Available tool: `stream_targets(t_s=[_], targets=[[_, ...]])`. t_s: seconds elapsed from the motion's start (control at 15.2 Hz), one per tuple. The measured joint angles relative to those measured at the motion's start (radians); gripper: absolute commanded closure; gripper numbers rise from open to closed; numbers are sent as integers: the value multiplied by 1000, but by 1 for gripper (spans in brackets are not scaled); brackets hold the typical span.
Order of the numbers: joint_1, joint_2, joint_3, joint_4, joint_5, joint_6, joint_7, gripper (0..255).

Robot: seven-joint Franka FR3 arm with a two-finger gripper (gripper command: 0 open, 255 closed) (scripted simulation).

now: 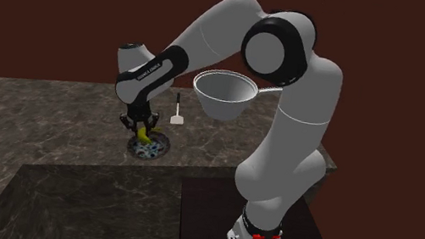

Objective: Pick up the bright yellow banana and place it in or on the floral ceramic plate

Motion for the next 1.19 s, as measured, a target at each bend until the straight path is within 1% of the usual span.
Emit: stream_targets(t_s=[0.53, 0.66, 0.99, 1.06, 1.19], targets=[[9, 83, -12, -33, -73, 98, 52, 255], [11, 95, -14, -32, -84, 108, 60, 255], [12, 98, -15, -32, -86, 110, 61, 255], [12, 98, -15, -32, -87, 110, 61, 0], [12, 98, -15, -32, -87, 110, 61, 0]])
